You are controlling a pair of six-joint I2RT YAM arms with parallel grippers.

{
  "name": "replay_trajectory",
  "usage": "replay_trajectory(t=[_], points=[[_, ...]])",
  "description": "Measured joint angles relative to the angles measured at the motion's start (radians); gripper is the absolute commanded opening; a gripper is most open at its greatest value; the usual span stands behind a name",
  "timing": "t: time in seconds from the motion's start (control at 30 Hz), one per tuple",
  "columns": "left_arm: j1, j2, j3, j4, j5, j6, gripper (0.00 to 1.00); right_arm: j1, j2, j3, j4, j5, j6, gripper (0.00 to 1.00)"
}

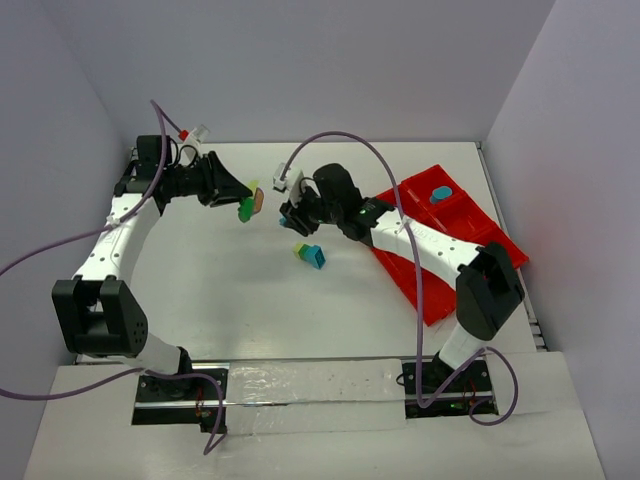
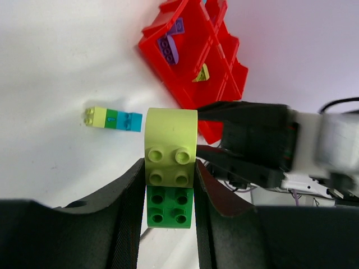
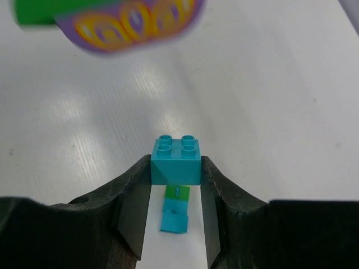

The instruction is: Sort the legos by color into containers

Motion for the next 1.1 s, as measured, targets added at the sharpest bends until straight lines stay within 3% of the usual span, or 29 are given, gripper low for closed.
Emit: replay_trajectory(t=[0.33,0.77,1.1], points=[[0.005,-0.009,-0.052,0.068,0.013,-0.048,0.00,-0.068,-0.040,-0.101,-0.022,0.047,0.062,0.00],[-0.014,0.007,-0.050,0.067,-0.050,-0.026,0.00,-0.408,-0.286,-0.233,0.027,0.284,0.272,0.00],[-0.021,0.086,0.002,0.078,-0.112,-0.027,0.00,-0.640,-0.285,-0.227,0.010,0.392,0.507,0.00]])
